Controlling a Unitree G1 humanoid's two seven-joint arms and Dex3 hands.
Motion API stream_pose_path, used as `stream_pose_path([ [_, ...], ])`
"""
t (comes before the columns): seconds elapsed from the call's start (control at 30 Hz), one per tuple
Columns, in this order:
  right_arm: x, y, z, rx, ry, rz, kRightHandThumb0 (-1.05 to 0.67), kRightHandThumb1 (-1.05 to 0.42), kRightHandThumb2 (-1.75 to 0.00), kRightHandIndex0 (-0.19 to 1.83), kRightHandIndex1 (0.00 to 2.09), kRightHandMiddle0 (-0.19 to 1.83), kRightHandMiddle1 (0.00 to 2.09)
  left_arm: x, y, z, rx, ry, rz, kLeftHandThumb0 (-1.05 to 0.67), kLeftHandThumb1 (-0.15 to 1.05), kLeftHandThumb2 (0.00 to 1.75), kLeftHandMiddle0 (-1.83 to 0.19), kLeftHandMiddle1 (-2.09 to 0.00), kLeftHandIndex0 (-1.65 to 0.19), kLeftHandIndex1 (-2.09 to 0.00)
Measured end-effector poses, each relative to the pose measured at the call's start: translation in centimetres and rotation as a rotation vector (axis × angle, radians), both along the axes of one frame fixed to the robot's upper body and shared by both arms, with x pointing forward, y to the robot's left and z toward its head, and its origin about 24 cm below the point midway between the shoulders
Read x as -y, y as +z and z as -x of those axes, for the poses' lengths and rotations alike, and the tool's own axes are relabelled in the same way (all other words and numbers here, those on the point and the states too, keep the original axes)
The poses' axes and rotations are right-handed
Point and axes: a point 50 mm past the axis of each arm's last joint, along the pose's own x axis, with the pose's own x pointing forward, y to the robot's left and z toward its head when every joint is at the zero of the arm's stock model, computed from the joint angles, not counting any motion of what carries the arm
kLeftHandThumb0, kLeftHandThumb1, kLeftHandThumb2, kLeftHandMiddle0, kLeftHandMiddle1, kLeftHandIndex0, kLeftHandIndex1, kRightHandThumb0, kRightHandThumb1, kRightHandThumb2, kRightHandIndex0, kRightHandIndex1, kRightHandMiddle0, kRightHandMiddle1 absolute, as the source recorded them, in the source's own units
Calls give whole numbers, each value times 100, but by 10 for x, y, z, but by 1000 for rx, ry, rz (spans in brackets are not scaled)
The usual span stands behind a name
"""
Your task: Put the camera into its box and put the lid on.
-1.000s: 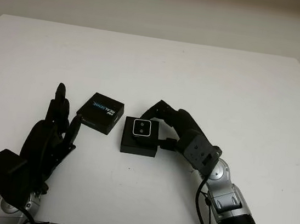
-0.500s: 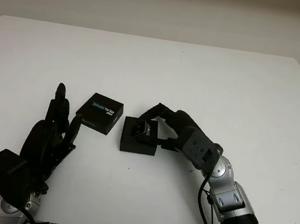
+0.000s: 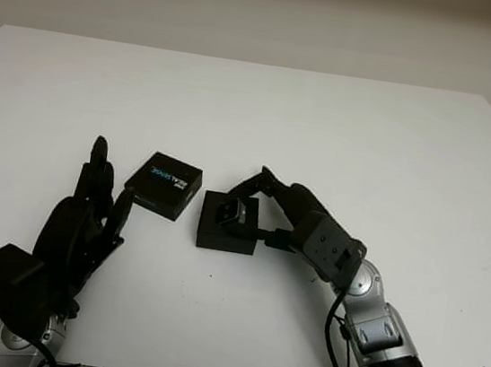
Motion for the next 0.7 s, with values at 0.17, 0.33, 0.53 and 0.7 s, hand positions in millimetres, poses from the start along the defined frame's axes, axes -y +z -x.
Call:
stream_pose_path([
  [0.17, 2, 16, 5, 258, 60, 94, -73, -104, -19, -9, 3, -2, 4, 0, 0, 0, 1, 0, -3, -76, 105, 47, 19, 0, 19, 0],
  [0.33, -2, 22, 16, 446, 189, 180, -79, -105, -38, -12, 3, -9, 1, 0, 0, 0, 1, -2, -3, -76, 105, 48, 19, 0, 19, 0],
  [0.53, -5, 18, 25, 542, 296, 260, -82, -105, -48, -15, 2, -11, 1, 0, 0, 0, 1, -2, -3, -76, 105, 48, 19, 0, 19, 0],
  [0.7, -5, 17, 25, 561, 342, 332, -84, -105, -55, -18, 2, -14, 1, 0, 0, 0, -2, 0, -2, -76, 105, 47, 19, 0, 19, 0],
])
